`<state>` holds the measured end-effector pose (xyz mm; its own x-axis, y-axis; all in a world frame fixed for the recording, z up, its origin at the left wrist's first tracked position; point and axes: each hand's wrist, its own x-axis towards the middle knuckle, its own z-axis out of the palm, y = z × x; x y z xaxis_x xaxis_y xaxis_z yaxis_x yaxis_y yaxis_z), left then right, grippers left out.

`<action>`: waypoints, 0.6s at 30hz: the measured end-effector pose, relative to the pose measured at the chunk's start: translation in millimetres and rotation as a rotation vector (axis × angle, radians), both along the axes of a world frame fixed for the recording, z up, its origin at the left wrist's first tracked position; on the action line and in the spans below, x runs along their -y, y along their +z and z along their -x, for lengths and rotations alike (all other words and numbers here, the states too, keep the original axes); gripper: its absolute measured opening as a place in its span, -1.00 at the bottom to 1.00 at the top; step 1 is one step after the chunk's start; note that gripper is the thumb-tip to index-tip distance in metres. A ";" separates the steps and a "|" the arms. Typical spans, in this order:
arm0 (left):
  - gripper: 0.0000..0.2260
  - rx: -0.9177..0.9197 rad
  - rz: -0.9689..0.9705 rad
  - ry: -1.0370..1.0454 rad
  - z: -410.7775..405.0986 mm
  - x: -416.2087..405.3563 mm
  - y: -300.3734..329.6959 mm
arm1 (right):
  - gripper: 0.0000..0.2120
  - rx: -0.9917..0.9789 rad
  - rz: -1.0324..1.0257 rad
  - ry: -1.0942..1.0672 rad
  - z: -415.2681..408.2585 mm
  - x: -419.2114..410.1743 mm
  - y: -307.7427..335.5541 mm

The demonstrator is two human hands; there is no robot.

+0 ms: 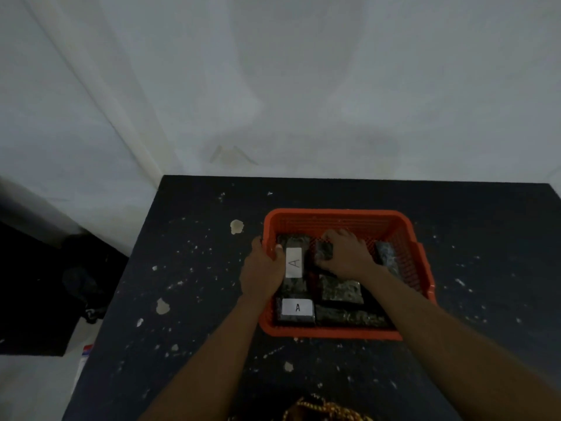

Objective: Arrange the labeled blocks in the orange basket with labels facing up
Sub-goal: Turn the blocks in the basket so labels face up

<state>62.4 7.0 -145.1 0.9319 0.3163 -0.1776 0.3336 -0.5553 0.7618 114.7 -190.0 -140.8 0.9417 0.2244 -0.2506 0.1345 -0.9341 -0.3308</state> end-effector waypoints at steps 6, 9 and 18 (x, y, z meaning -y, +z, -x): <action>-0.75 0.055 -0.107 -0.056 4.1 3.4 -4.0 | -0.19 -0.159 0.017 0.047 6.6 3.7 -1.8; -0.76 0.058 -0.105 -0.062 3.7 3.3 -6.5 | -0.20 -0.160 -0.022 0.025 4.7 4.7 -1.3; -0.75 0.059 -0.134 -0.047 1.0 2.9 -13.9 | -0.18 -0.163 0.055 0.075 -4.0 2.5 -2.3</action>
